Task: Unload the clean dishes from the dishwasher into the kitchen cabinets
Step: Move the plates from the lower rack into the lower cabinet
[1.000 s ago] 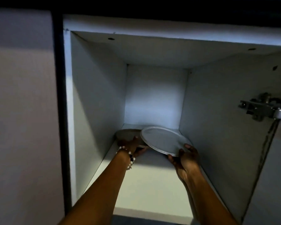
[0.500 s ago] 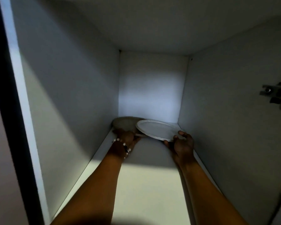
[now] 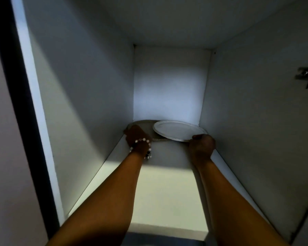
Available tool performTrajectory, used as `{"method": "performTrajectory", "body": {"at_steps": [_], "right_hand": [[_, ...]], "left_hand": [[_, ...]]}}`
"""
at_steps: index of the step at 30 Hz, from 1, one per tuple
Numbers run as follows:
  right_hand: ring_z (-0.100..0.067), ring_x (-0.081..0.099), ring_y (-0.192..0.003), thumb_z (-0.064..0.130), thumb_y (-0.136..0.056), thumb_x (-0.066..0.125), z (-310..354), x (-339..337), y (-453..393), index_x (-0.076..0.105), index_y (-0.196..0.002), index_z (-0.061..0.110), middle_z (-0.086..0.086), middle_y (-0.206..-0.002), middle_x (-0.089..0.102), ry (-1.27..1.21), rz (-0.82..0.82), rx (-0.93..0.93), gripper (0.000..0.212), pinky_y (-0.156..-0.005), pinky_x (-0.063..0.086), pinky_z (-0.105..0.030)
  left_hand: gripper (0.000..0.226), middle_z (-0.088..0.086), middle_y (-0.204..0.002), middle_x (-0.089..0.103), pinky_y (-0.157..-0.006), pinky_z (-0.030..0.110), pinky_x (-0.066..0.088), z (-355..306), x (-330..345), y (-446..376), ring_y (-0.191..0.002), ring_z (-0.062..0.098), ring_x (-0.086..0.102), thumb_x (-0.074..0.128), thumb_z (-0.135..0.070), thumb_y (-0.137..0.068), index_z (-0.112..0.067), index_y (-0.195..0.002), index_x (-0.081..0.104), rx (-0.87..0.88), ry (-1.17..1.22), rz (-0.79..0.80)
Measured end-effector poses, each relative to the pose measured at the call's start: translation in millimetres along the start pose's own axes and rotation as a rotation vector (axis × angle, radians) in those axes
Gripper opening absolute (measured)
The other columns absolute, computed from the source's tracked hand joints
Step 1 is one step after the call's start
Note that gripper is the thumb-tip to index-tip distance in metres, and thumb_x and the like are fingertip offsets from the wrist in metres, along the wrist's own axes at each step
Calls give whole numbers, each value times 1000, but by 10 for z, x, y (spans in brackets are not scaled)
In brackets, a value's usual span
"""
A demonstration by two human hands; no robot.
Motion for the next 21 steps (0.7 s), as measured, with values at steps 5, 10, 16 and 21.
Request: {"method": "performTrajectory", "body": {"at_steps": [5, 10, 16, 21], "right_hand": [[-29, 61, -107, 5, -78, 71, 39, -136, 114, 70, -99, 5, -16, -116, 64, -32, 44, 36, 21, -96, 45, -26], [-29, 64, -98, 19, -86, 63, 176, -406, 531, 71, -97, 5, -12, -103, 69, 66, 168, 162, 20, -76, 46, -29], [-28, 65, -71, 9, -86, 64, 512, -875, 1199, 68, -67, 19, -12, -81, 71, -29, 396, 401, 22, -68, 58, -39], [-19, 58, -53, 13, -92, 57, 1261, -1577, 1837, 64, -76, 16, -10, -74, 67, -62, 465, 549, 18, -47, 41, -19]], "left_hand": [[48, 20, -139, 46, -104, 33, 35, 37, -61, 83, -130, 33, 41, 56, -20, -90, 2, -132, 46, 72, 94, 55], [45, 18, -137, 50, -107, 29, 32, 4, -238, 501, -130, 31, 42, 57, -18, -90, -2, -131, 51, 52, 47, 252], [27, 12, -109, 70, -93, 32, 49, -80, -876, 1243, -103, 30, 64, 55, -5, -80, -7, -102, 71, 33, 128, 330], [28, 11, -98, 74, -86, 29, 50, -394, -1683, 1860, -95, 30, 67, 51, -4, -76, -7, -91, 74, -45, 101, 427]]}}
Point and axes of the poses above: each hand's wrist, its own y-axis away from the middle knuckle, its own x-axis out of the palm, z = x × y, the point moved 5 cm from there along -y, towards the middle knuckle
